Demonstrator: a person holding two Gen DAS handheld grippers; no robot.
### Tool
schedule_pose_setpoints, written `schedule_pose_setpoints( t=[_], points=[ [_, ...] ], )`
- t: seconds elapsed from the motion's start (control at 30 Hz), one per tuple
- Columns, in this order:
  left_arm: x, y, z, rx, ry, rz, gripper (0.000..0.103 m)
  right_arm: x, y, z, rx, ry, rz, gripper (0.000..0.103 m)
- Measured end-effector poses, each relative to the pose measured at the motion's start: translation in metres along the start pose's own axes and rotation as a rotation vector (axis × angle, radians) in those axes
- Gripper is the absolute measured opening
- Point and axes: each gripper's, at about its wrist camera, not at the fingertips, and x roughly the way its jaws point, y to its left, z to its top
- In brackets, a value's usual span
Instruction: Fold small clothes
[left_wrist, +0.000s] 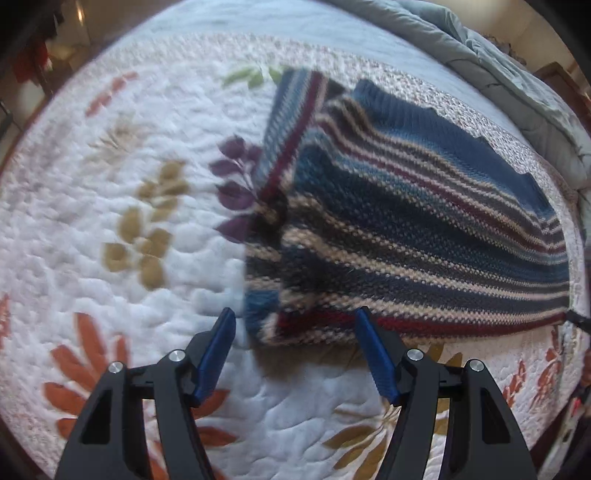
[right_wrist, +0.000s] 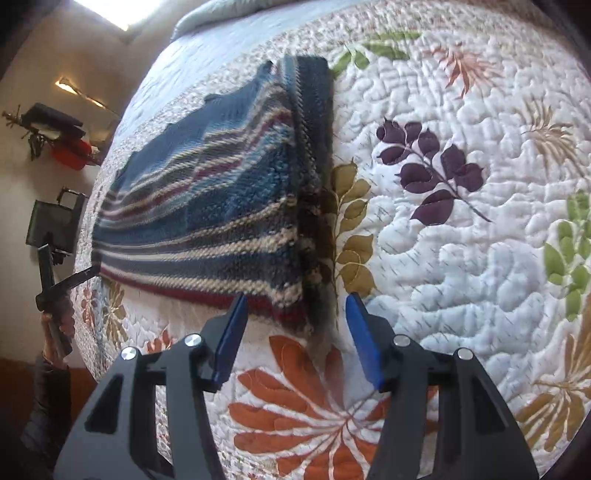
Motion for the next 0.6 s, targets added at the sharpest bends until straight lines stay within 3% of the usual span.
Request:
schedule_pose_setpoints(
  t=[0.1,0.23,0.3,0.37,0.4,0.47,0.5,0.53,0.6],
  points=[
    [0.013,0.003,0.005,-0.036,0.012,-0.04,0.074,0.01,-0.003,0.003,0.008,0.013,0.011,0.056],
    [0.015,0.001,0.012,-0.052,0.014,-0.075,0.073,0.021,-0.003,0.007,0.019,0.03,0.048,0.056],
    [0.015,-0.003,0.014,-0.054,0.017,-0.085,0.056,0.025,-0.001,0.009,0.024,0.027,0.064,0.055],
    [0.013,-0.007,0.014,-0.069,0.025,-0.144,0.044,0.029,0.003,0.011,0.034,0.031,0.117,0.049],
    [0.014,-0.012,0.015,-0.079,0.034,-0.178,0.043,0.031,0.006,0.012,0.035,0.032,0.123,0.049],
    [0.019,-0.019,0.016,-0.08,0.04,-0.165,0.042,0.038,0.012,0.013,0.02,0.032,0.105,0.048],
    [0.024,-0.022,0.016,-0.082,0.047,-0.148,0.039,0.04,0.013,0.014,0.025,0.031,0.101,0.043],
    [0.027,-0.024,0.016,-0.095,0.049,-0.14,0.037,0.041,0.013,0.014,0.038,0.029,0.103,0.029],
    [0.027,-0.024,0.016,-0.13,0.048,-0.143,0.026,0.04,0.014,0.013,0.063,0.033,0.142,0.025]
  ],
)
